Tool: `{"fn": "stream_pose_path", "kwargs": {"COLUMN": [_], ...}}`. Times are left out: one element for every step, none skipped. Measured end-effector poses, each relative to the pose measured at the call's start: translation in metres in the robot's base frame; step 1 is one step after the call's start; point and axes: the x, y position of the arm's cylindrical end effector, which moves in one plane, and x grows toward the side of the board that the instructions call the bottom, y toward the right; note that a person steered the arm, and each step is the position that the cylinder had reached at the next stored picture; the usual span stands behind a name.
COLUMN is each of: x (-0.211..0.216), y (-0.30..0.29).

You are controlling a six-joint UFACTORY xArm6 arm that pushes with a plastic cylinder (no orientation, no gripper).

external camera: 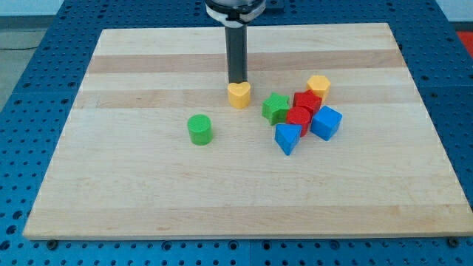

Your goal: Push the yellow heart close to the green star

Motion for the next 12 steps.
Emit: {"fn": "stream_pose_path", "kwargs": {"x": [0.001,0.001,0.002,0.014,0.022,0.022,0.022,0.022,0.022,0.022,0.022,0.029], "y": [-0.001,-0.032,-0.048,-0.048,-0.047,-0.036,-0.020,-0.006,0.001,0.002,-0.006,-0.054]}}
